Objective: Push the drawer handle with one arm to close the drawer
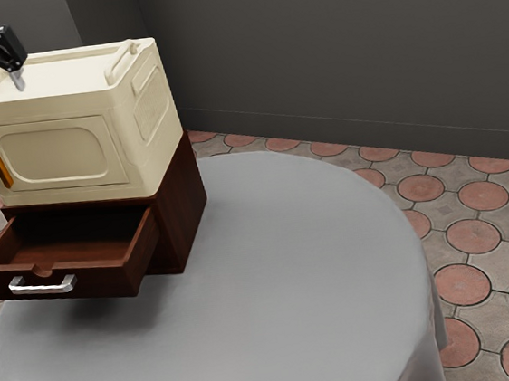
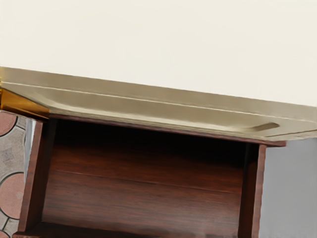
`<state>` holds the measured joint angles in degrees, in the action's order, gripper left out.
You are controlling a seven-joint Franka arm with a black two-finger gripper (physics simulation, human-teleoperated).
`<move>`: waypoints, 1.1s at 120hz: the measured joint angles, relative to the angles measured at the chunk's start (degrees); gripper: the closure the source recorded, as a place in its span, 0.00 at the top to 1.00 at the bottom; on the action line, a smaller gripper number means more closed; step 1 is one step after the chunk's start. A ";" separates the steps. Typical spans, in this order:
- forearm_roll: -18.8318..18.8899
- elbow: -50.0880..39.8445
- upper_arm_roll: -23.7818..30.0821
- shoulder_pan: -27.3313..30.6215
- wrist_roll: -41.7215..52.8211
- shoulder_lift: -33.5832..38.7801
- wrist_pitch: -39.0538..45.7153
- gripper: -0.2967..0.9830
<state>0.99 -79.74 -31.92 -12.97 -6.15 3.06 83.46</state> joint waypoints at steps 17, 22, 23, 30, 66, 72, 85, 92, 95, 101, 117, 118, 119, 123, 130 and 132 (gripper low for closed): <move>-0.49 1.00 -0.54 1.49 -0.63 1.14 -0.30 0.75; -0.42 6.32 0.50 1.71 -0.81 4.42 -1.24 0.75; -0.41 7.11 0.77 1.79 -0.84 4.96 -1.43 0.75; -0.44 10.21 3.48 2.08 -1.05 7.42 -2.54 0.75; 0.61 -13.37 9.77 -0.80 0.13 19.59 -2.04 0.75; 1.24 -30.07 13.17 3.61 -0.16 30.88 1.06 0.75; 1.95 -57.73 19.94 15.44 -0.88 48.14 6.84 0.75; 2.17 -67.13 20.73 18.23 -1.21 52.34 9.28 0.75; 2.30 -69.79 21.00 19.19 -1.33 53.34 10.00 0.75; 2.65 -73.68 21.67 20.46 -1.67 54.00 10.73 0.75; 5.75 -75.41 21.97 20.79 -2.52 43.51 16.20 0.75; 5.89 -75.30 21.94 20.79 -2.56 42.65 16.70 0.75; 6.02 -75.15 21.91 20.78 -2.60 41.74 17.22 0.75; 6.47 -74.63 21.85 20.80 -2.73 38.49 19.37 0.75; 7.27 -74.06 21.68 20.95 -2.80 33.73 23.62 0.75; 7.45 -73.98 21.55 21.00 -2.78 32.64 24.90 0.75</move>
<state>8.44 -153.72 -10.36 8.03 -8.93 35.70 108.37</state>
